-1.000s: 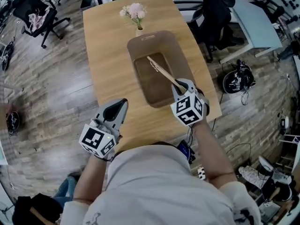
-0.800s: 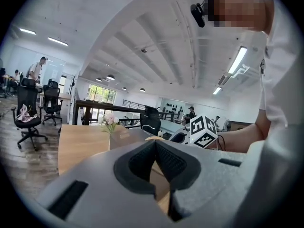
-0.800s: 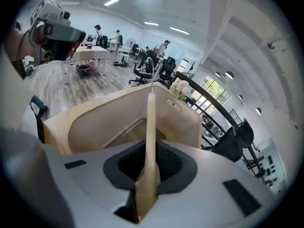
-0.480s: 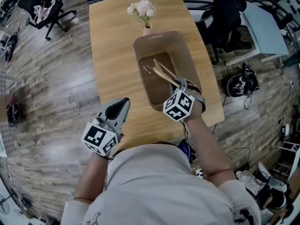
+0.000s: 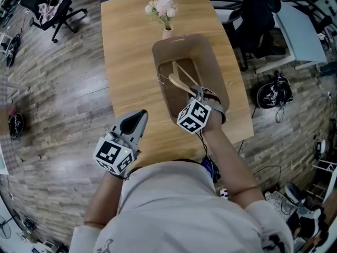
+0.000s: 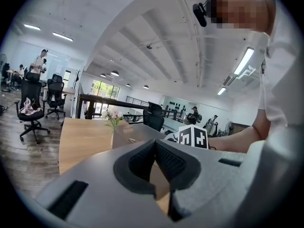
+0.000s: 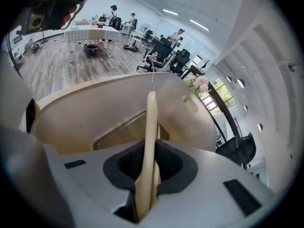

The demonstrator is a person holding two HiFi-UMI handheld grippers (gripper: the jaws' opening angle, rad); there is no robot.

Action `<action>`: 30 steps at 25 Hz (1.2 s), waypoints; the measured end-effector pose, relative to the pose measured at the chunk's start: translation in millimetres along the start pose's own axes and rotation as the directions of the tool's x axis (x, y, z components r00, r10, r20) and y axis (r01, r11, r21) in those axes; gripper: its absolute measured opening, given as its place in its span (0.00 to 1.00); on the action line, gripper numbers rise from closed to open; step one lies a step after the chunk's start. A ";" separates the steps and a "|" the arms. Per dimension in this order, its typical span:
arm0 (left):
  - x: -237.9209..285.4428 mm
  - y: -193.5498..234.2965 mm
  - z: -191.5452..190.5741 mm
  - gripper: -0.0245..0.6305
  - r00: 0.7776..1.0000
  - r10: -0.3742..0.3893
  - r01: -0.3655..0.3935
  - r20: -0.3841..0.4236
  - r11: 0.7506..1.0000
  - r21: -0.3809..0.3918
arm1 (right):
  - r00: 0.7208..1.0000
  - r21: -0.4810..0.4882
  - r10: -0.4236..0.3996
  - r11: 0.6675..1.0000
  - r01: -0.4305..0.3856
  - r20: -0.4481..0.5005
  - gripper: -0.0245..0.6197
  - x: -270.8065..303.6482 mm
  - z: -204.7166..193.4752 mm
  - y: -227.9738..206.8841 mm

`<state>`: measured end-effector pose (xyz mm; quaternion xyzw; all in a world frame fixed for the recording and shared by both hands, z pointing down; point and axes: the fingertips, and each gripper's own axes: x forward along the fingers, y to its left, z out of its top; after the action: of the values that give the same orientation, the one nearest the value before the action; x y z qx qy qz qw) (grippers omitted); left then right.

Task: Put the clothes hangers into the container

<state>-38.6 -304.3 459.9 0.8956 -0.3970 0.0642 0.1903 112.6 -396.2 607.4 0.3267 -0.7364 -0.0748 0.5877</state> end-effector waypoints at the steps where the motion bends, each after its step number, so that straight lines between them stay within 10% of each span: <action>1: -0.1 0.3 -0.2 0.05 1.000 0.002 -0.002 -0.001 1.000 0.000 | 1.000 -0.005 0.005 1.000 -0.005 -0.006 0.14 2.1 0.3 1.5; 30: -47.1 -12.2 -9.1 0.05 0.999 -0.044 0.044 0.003 0.999 0.032 | 0.991 0.155 -0.074 0.986 0.056 0.109 0.24 -63.6 20.3 -6.6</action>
<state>-61.2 -261.0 452.2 0.9070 -0.3766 0.0646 0.1767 102.7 -370.8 546.2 0.3894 -0.7613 -0.0565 0.5153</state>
